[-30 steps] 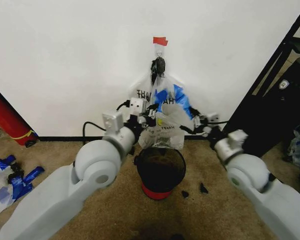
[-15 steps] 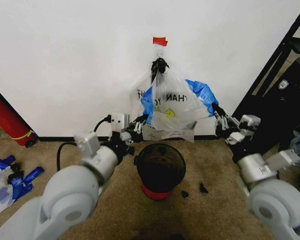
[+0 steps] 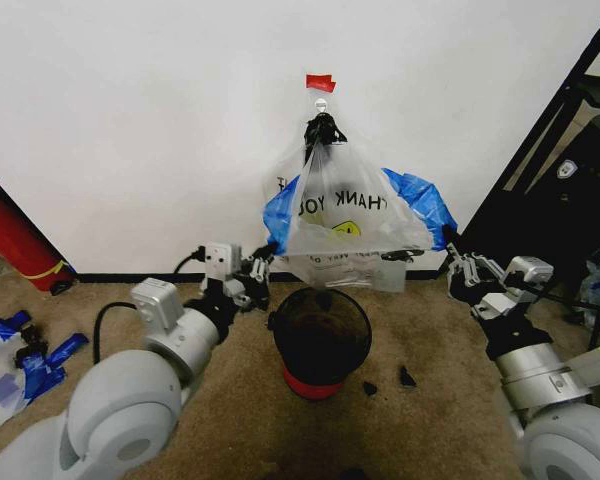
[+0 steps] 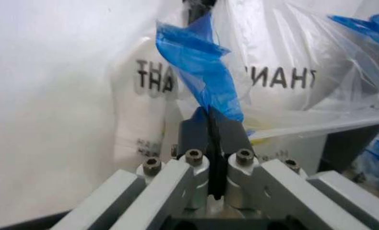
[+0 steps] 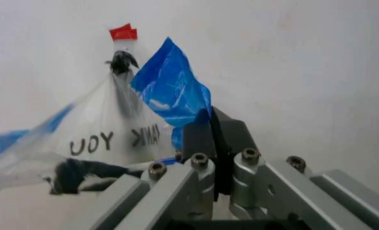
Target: Pick up the garbage bag from the wall and place it over the trash bin.
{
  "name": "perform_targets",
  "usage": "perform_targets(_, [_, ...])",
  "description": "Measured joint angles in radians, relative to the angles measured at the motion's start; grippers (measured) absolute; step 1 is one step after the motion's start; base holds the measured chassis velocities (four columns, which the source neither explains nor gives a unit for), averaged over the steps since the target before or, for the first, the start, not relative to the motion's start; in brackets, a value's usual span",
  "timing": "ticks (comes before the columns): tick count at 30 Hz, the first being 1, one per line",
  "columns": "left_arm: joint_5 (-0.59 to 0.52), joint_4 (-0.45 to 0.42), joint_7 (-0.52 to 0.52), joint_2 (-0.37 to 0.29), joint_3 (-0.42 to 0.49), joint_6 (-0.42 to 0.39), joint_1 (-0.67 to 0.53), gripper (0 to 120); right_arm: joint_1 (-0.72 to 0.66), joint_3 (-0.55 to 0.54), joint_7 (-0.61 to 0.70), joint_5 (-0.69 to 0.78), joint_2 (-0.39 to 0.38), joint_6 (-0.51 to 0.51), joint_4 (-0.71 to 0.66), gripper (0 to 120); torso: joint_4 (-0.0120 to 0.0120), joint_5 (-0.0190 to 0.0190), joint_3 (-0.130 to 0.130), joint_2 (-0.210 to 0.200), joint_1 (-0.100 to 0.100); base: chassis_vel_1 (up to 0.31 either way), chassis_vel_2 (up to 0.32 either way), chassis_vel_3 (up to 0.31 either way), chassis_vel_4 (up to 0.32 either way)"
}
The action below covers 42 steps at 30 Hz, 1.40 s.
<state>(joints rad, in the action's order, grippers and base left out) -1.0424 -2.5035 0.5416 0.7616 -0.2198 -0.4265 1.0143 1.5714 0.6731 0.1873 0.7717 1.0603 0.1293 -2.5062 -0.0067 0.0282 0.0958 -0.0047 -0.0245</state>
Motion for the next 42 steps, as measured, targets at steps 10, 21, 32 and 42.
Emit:
perform_targets(10, [-0.001,0.002,-0.01,-0.043,-0.047,0.007,0.038,0,0.059,0.052,-0.014,-0.001,0.005,0.001,0.003,0,-0.0003,-0.0001,0.0,0.0,0.0,0.0,0.0,0.0,0.0])
perform_targets(21, [0.013,0.003,-0.044,-0.089,-0.099,-0.015,0.141,0,0.144,0.052,-0.047,-0.04,-0.015,0.019,0.005,0,-0.0005,-0.0001,0.0,0.0,0.0,0.0,0.0,0.0,0.0])
perform_targets(32, [0.001,0.003,-0.065,-0.113,-0.12,0.015,0.067,0,0.046,0.126,-0.04,0.081,-0.119,0.027,0.005,0,-0.0002,-0.0003,0.0,0.0,0.0,0.0,0.0,0.0,0.0])
perform_targets(42, [0.0,0.003,-0.099,-0.154,-0.188,0.074,0.043,0,-0.104,0.245,-0.01,0.398,-0.294,0.023,0.005,0,0.0,-0.0001,0.0,0.0,0.0,0.0,0.0,0.0,0.0])
